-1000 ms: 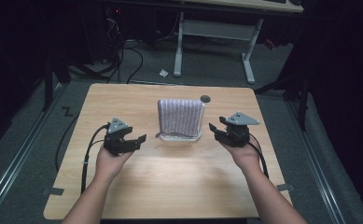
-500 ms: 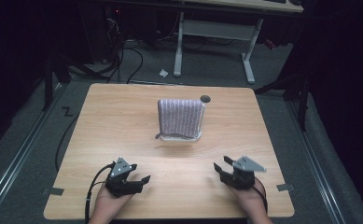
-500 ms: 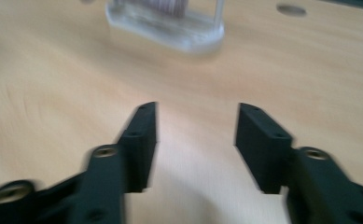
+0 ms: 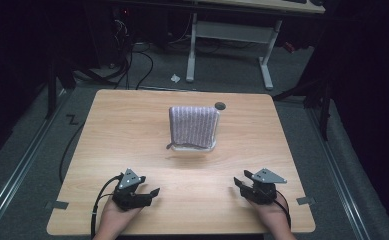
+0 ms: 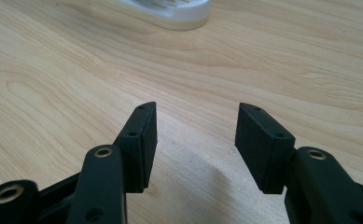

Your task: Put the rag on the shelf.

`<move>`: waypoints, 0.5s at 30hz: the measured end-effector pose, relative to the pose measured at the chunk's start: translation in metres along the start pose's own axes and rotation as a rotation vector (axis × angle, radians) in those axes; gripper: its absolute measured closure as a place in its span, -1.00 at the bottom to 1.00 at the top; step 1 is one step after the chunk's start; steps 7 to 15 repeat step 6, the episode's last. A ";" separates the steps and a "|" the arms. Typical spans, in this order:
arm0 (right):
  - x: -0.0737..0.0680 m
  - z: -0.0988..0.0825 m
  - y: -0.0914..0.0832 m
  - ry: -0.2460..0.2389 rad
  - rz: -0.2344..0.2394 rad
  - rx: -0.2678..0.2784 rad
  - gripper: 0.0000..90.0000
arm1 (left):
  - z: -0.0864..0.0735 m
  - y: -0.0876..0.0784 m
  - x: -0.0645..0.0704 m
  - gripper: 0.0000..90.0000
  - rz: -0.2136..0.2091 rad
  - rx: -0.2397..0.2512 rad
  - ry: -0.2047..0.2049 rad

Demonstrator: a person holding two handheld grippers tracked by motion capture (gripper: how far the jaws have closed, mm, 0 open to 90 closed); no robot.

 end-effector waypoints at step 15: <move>0.000 -0.002 -0.003 0.005 0.001 0.001 0.07 | 0.000 0.002 -0.002 -0.38 -0.007 0.001 -0.017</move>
Point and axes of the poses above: each handheld gripper's, and its own axes: y roughly forward along the jaws, z roughly out of its top, x roughly to its right, the point moved 2 cm from there along y, roughly forward along the jaws, and after that the axes turned 6 degrees about -y, right-handed, at the moved point
